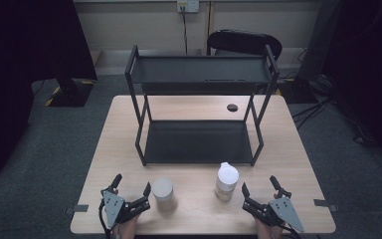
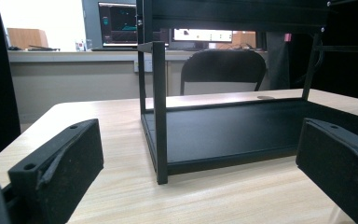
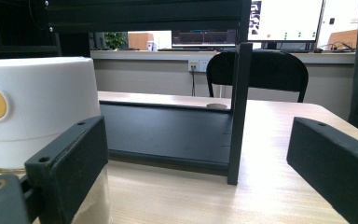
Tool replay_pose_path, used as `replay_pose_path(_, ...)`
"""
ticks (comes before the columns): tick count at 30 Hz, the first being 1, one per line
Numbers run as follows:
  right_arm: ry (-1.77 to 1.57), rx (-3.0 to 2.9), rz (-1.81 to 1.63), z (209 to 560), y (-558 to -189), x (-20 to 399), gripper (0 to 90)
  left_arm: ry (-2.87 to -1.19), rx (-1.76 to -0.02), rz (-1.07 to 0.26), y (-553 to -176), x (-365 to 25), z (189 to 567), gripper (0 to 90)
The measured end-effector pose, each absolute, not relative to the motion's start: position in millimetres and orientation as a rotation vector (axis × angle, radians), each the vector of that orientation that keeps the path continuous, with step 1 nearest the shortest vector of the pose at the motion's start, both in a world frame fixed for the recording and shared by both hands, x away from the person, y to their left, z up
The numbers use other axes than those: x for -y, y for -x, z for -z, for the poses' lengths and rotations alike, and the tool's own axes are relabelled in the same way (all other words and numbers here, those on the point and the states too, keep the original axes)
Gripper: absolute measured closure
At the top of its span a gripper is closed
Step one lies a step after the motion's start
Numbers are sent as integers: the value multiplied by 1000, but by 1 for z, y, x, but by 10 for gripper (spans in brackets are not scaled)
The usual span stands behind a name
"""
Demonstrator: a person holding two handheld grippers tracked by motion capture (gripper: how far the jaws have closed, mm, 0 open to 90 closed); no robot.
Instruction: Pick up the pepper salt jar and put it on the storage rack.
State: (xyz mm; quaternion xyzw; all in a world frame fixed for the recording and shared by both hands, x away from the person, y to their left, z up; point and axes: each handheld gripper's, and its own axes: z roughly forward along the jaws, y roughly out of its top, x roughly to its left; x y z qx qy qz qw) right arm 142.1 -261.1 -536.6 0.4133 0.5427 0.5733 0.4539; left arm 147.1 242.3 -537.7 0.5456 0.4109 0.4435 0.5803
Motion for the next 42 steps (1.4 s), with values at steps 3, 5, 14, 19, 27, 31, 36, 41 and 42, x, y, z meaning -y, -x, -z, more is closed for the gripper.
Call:
replay_pose_path(3, -1020, -1339, -1415, 537, -142, 261, 42, -1274, -962, -1038, -147, -242, 538, 0)
replay_pose_path(5, -1021, -1339, -1415, 537, -142, 261, 42, -1274, -963, -1038, -147, -242, 538, 0)
replay_pose_path(14, -1022, -1337, -1413, 537, -142, 261, 41, -1268, -978, -1056, -146, -238, 537, 2)
replay_pose_path(19, -1022, -1337, -1414, 537, -142, 261, 33, -1271, -974, -1047, -147, -240, 537, 2)
replay_pose_path(27, -1019, -1339, -1417, 537, -142, 261, 27, -1268, -977, -1052, -146, -239, 537, 0)
replay_pose_path(31, -1018, -1341, -1418, 537, -142, 262, 26, -1268, -978, -1045, -147, -240, 537, 0)
replay_pose_path(36, -1023, -1334, -1412, 537, -142, 260, 30, -1262, -992, -1014, -147, -244, 534, 0)
replay_pose_path(41, -1023, -1332, -1409, 537, -142, 259, 29, -1238, -1015, -967, -143, -245, 527, 0)
replay_pose_path(42, -1025, -1331, -1408, 537, -142, 259, 29, -1231, -1007, -964, -143, -246, 527, 0)
